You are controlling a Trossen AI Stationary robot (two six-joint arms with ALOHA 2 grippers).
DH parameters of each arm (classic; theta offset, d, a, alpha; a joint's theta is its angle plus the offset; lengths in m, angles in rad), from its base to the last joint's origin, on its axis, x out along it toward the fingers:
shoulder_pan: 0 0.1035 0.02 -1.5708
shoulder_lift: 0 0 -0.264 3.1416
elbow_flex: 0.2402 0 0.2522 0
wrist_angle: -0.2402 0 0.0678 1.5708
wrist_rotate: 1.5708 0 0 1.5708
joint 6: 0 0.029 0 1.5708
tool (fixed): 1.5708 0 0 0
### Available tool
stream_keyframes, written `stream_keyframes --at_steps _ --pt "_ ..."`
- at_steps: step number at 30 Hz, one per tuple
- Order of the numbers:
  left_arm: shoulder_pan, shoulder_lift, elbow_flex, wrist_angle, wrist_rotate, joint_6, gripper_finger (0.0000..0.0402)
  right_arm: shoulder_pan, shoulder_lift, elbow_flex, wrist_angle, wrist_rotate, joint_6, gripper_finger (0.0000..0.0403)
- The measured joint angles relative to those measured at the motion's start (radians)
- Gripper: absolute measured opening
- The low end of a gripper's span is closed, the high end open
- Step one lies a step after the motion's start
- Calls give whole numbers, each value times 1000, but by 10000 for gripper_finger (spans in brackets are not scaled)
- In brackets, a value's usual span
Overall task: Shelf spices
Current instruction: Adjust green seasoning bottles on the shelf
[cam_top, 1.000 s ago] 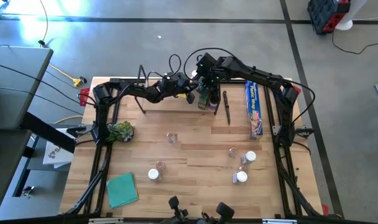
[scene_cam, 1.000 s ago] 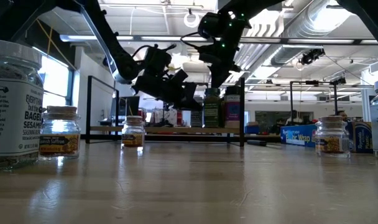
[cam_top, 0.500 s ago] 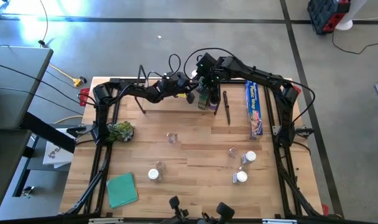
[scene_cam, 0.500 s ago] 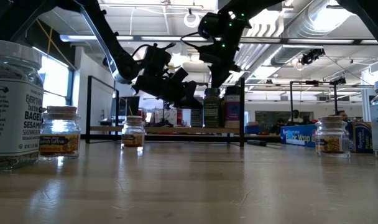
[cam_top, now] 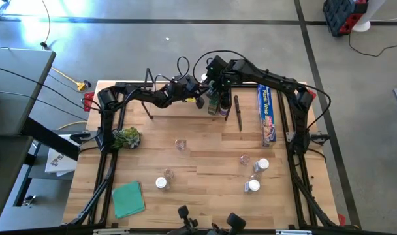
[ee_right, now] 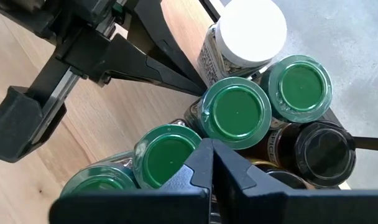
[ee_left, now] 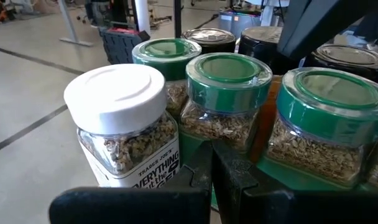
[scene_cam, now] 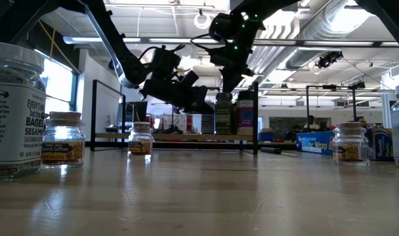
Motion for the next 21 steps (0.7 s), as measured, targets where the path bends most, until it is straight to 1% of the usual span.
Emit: stream_keyframes --at_steps 11,16,21 --pt "18 0 6 16 0 2 0 14 -1 0 -2 1 1 0" --pt "18 0 6 5 1 13 0 35 -3 0 0 55 -1 0" --pt "16 -19 6 -66 51 -6 0 58 -9 0 -25 67 -58 0"
